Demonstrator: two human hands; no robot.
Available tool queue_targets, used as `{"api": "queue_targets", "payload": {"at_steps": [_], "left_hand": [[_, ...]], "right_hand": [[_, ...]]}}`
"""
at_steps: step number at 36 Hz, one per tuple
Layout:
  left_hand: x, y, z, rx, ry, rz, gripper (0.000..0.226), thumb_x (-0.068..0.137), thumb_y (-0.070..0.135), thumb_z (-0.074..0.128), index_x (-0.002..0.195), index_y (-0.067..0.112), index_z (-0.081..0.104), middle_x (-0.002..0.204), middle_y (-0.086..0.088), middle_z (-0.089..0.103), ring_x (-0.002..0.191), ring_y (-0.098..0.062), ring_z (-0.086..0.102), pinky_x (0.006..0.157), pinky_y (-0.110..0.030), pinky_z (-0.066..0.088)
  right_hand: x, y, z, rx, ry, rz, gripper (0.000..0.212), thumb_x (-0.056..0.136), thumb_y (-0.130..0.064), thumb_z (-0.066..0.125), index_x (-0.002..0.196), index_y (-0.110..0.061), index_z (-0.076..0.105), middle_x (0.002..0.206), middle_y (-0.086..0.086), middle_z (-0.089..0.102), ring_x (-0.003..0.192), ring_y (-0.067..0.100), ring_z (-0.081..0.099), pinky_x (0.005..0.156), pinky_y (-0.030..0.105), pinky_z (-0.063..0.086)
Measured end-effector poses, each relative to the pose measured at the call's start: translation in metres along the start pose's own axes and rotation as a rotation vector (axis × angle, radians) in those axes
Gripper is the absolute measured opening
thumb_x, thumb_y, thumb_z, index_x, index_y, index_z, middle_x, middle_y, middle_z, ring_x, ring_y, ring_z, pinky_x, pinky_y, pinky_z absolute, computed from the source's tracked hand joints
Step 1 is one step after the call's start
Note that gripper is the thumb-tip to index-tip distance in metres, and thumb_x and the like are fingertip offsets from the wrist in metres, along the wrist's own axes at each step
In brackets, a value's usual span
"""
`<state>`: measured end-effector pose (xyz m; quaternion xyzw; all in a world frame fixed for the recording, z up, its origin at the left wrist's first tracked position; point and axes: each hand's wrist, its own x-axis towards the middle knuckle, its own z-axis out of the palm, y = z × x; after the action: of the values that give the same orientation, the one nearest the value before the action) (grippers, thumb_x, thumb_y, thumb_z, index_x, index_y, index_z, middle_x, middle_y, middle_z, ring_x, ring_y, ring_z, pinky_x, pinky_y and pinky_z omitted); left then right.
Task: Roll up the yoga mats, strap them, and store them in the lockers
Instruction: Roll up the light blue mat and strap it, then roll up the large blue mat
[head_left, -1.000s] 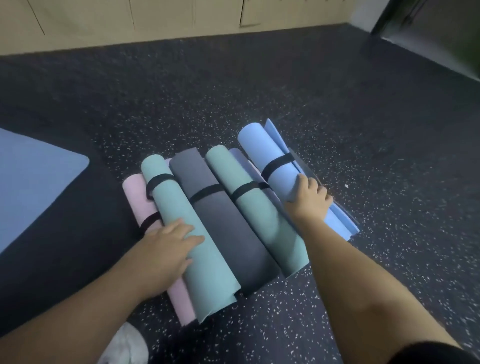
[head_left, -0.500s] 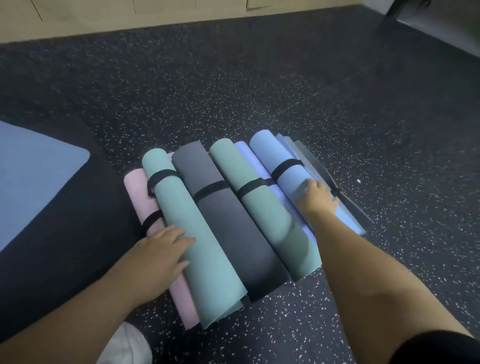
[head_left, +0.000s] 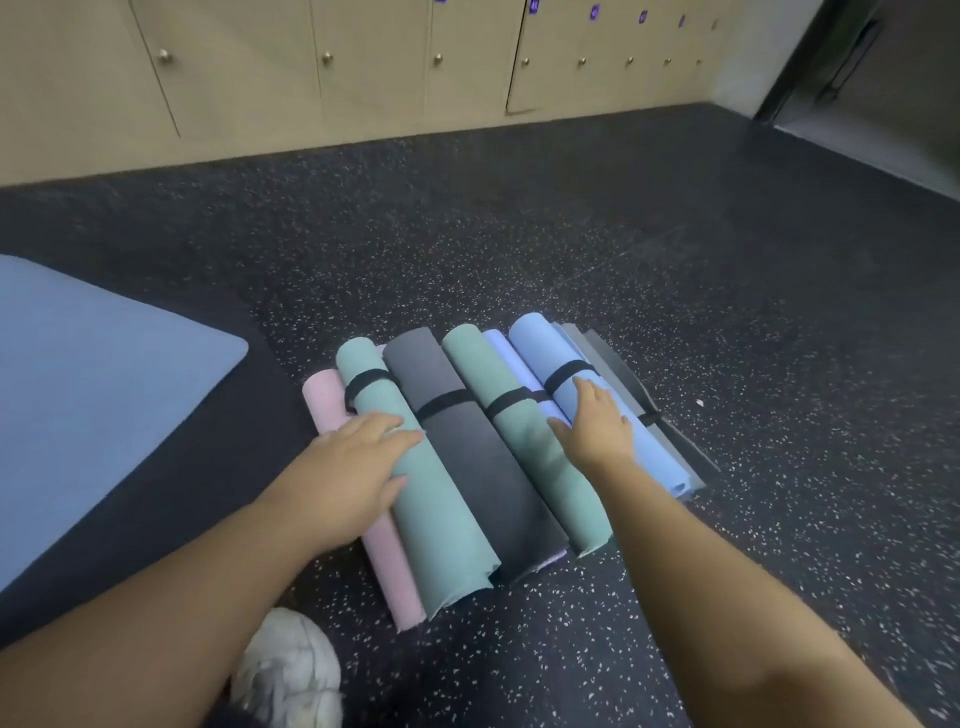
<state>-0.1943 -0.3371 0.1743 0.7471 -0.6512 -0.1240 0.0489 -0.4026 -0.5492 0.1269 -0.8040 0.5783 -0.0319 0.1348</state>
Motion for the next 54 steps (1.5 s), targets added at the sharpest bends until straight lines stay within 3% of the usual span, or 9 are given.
{"api": "queue_targets", "payload": {"at_steps": [8, 12, 17, 33, 43, 48, 52, 54], "left_hand": [[-0.057, 0.007, -0.073, -0.01, 0.178, -0.081, 0.055, 0.098, 0.038, 0.047, 0.149, 0.031, 0.028, 0.156, 0.007, 0.023, 0.143, -0.016, 0.021, 0.114, -0.036, 0.026], [-0.098, -0.003, -0.114, -0.012, 0.233, -0.192, 0.056, 0.098, 0.038, 0.048, 0.149, 0.03, 0.029, 0.158, 0.005, 0.019, 0.143, -0.019, 0.023, 0.114, -0.042, 0.029], [-0.16, -0.016, -0.16, 0.051, 0.298, -0.28, 0.055, 0.1, 0.035, 0.046, 0.151, 0.026, 0.026, 0.159, 0.002, 0.015, 0.145, -0.021, 0.018, 0.115, -0.039, 0.026], [-0.381, -0.079, -0.235, 0.248, 0.479, -0.554, 0.053, 0.099, 0.036, 0.045, 0.148, 0.026, 0.029, 0.156, -0.001, 0.023, 0.142, -0.02, 0.025, 0.113, -0.039, 0.029], [-0.463, -0.107, -0.221, 0.257, 0.554, -0.729, 0.052, 0.099, 0.035, 0.046, 0.148, 0.024, 0.031, 0.156, -0.001, 0.026, 0.142, -0.02, 0.026, 0.113, -0.037, 0.028], [-0.467, -0.128, -0.182, 0.098, 0.588, -0.787, 0.05, 0.1, 0.032, 0.046, 0.148, 0.026, 0.033, 0.157, 0.004, 0.022, 0.143, -0.018, 0.023, 0.113, -0.036, 0.027], [-0.462, -0.151, -0.139, -0.044, 0.593, -0.815, 0.046, 0.099, 0.028, 0.049, 0.144, 0.023, 0.04, 0.153, 0.003, 0.029, 0.14, -0.016, 0.028, 0.11, -0.03, 0.025], [-0.459, -0.169, -0.121, -0.085, 0.546, -0.829, 0.045, 0.098, 0.026, 0.05, 0.142, 0.021, 0.042, 0.15, 0.001, 0.033, 0.139, -0.016, 0.031, 0.11, -0.026, 0.023]], "right_hand": [[-0.066, -0.079, -0.045, 0.216, 0.09, -0.167, 0.067, 0.095, -0.037, 0.057, 0.15, -0.014, 0.026, 0.148, 0.003, 0.04, 0.134, 0.023, 0.039, 0.107, 0.046, 0.035], [-0.107, -0.131, -0.065, 0.295, 0.112, -0.303, 0.069, 0.096, -0.037, 0.057, 0.152, -0.016, 0.023, 0.154, 0.001, 0.033, 0.141, 0.02, 0.03, 0.112, 0.045, 0.031], [-0.162, -0.201, -0.087, 0.386, 0.134, -0.474, 0.069, 0.096, -0.036, 0.058, 0.152, -0.017, 0.023, 0.155, 0.005, 0.031, 0.139, 0.022, 0.033, 0.111, 0.037, 0.03], [-0.306, -0.364, -0.152, 0.38, 0.111, -0.878, 0.069, 0.097, -0.04, 0.056, 0.152, -0.018, 0.021, 0.153, 0.004, 0.034, 0.137, 0.024, 0.037, 0.109, 0.042, 0.035], [-0.345, -0.417, -0.127, 0.277, 0.048, -1.009, 0.065, 0.098, -0.039, 0.055, 0.15, -0.017, 0.023, 0.149, 0.004, 0.037, 0.133, 0.024, 0.039, 0.106, 0.042, 0.038], [-0.342, -0.416, -0.092, 0.26, -0.035, -1.037, 0.065, 0.099, -0.036, 0.054, 0.152, -0.02, 0.02, 0.154, 0.001, 0.03, 0.135, 0.022, 0.038, 0.105, 0.039, 0.038], [-0.326, -0.418, -0.067, 0.232, -0.151, -0.956, 0.071, 0.098, -0.038, 0.055, 0.153, -0.019, 0.015, 0.159, 0.0, 0.021, 0.137, 0.021, 0.036, 0.104, 0.036, 0.039], [-0.317, -0.426, -0.063, 0.246, -0.151, -0.971, 0.068, 0.098, -0.037, 0.055, 0.153, -0.022, 0.017, 0.158, -0.003, 0.023, 0.131, 0.02, 0.044, 0.1, 0.035, 0.042]]}}
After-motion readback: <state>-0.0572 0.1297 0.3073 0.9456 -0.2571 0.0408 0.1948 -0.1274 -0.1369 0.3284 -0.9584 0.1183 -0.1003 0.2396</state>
